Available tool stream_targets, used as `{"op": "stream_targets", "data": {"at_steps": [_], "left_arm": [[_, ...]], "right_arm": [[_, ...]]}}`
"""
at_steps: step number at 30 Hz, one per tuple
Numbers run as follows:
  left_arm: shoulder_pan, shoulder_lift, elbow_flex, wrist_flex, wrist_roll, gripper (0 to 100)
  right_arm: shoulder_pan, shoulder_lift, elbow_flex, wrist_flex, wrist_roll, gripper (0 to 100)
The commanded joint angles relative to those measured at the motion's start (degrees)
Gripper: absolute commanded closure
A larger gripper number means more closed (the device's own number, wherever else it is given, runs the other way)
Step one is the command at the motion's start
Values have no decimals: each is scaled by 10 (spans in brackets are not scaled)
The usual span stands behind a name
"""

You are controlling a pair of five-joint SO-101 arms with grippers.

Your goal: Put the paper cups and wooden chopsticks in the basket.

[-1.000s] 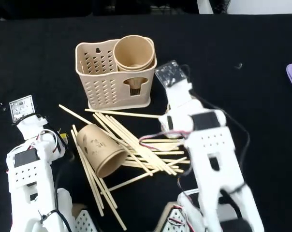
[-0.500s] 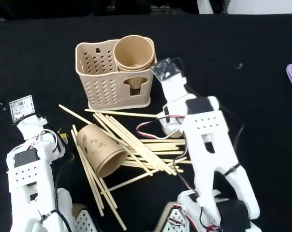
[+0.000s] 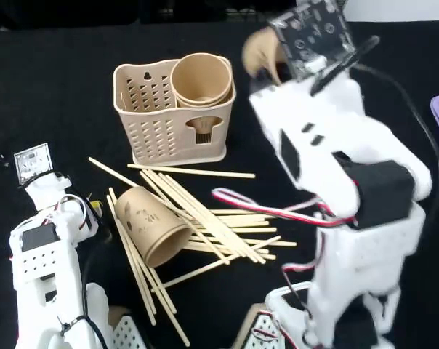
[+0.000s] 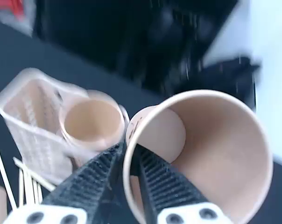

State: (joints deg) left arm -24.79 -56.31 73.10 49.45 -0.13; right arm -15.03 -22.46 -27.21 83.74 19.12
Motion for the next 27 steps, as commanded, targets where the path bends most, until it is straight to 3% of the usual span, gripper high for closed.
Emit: {"op": "stream_targets", "data": {"at_steps": [1, 13, 27], "left_arm": [[-4, -11, -8, -6, 5, 762], [-2, -11, -7, -9, 5, 762], [-4, -11, -5, -8, 5, 762]], "right_arm": [[-41, 95, -125, 2, 1, 988], [-100, 311, -386, 148, 5, 988], [-117, 429, -371, 144, 39, 982]]}}
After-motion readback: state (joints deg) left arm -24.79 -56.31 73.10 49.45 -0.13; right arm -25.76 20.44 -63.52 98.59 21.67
